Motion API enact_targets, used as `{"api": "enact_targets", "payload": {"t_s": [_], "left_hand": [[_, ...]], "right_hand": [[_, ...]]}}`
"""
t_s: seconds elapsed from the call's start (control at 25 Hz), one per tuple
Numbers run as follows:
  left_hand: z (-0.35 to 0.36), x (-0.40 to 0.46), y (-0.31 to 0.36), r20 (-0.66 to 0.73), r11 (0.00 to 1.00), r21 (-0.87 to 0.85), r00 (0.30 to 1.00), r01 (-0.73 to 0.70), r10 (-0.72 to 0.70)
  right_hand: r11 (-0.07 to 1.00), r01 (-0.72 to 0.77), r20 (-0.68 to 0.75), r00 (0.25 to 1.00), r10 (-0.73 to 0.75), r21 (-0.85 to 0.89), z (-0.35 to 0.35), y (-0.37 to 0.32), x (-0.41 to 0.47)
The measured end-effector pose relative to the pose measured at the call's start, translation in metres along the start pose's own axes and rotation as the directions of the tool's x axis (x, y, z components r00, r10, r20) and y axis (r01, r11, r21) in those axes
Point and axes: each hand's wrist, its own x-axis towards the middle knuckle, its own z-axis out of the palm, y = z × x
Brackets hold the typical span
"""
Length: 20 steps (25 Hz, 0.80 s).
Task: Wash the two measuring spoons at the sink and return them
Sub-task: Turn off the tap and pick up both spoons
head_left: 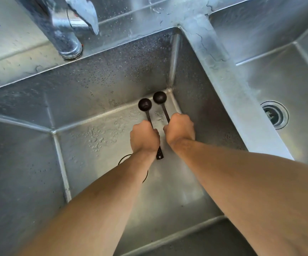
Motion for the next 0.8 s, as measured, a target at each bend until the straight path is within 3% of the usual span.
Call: {"api": "enact_targets", "payload": {"t_s": [0.28,0.64,0.8], "left_hand": [[-0.061,-0.042,-0.003,-0.071,0.998,0.033,0.996,-0.055,0.057],[-0.164,-0.132,0.027,-0.084,0.972,0.137,0.975,-0.194,0.206],[-0.192,-0.175,0.054,-0.049,0.959,0.136,0.965,-0.249,0.258]], "right_hand": [[0.996,-0.012,-0.095,0.995,0.021,0.086,-0.053,-0.014,-0.062],[0.99,0.058,-0.247,0.969,-0.025,0.127,-0.15,-0.027,-0.172],[0.988,0.007,-0.286,0.958,0.038,0.154,-0.194,-0.006,-0.217]]}}
